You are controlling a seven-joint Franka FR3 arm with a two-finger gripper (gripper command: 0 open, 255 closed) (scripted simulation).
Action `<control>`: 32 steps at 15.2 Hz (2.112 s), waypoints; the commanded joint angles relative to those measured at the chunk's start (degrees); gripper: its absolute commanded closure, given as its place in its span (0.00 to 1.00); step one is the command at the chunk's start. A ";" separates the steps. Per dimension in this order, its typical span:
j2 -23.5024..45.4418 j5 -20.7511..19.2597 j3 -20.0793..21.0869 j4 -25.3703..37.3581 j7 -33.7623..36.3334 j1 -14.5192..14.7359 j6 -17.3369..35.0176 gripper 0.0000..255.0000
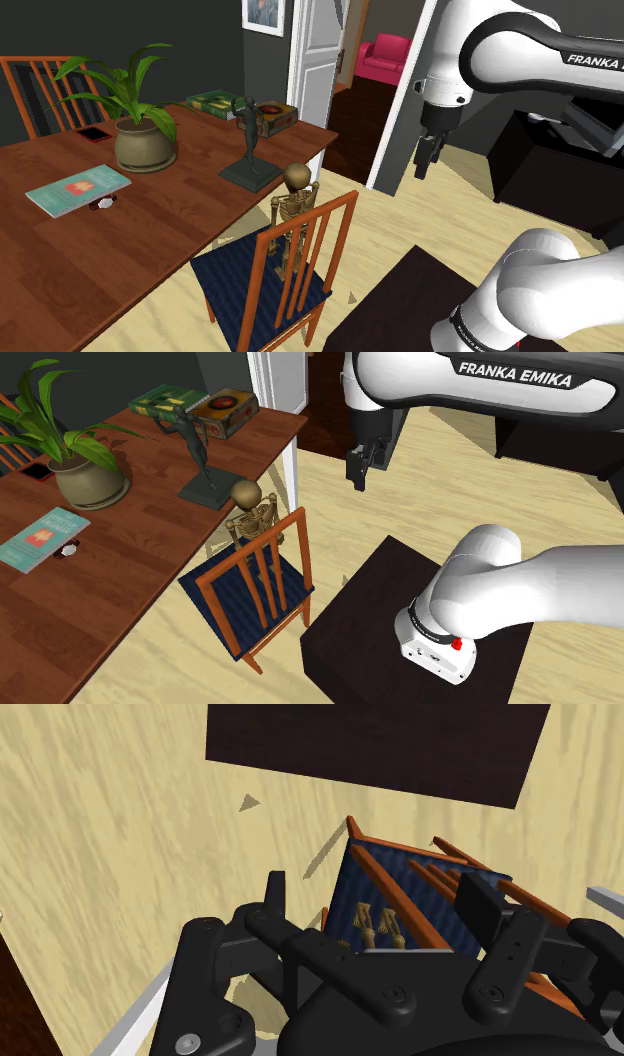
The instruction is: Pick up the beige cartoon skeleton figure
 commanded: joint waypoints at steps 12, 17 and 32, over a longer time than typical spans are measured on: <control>19.97 -0.71 -9.97 2.97 -26.31 6.78 19.29 0.00; 30.46 2.35 -12.56 7.37 -38.69 9.98 25.67 0.00; 54.38 13.47 -11.13 20.86 -66.57 13.91 34.77 0.00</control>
